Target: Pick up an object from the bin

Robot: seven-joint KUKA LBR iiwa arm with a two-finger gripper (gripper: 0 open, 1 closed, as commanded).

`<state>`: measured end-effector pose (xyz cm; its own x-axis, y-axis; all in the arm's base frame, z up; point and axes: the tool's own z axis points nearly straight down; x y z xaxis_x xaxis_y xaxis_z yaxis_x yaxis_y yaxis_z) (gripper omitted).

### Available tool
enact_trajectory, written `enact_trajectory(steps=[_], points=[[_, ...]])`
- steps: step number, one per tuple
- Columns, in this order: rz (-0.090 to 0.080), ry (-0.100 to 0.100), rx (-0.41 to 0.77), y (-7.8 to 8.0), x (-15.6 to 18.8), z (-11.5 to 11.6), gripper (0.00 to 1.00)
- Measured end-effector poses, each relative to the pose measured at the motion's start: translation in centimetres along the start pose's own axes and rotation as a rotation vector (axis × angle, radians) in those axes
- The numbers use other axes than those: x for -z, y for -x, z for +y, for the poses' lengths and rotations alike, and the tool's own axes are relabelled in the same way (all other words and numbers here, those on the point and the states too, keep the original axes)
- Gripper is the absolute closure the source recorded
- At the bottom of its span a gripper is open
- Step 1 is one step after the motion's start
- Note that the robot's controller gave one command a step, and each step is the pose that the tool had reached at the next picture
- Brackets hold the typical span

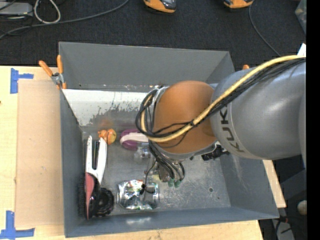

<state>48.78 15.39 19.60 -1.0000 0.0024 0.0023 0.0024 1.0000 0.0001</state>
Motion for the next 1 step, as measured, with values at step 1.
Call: enact_trajectory(steps=[1], points=[[-0.001, 0.0, -0.005, -0.78, -7.89, -0.85, 0.0]])
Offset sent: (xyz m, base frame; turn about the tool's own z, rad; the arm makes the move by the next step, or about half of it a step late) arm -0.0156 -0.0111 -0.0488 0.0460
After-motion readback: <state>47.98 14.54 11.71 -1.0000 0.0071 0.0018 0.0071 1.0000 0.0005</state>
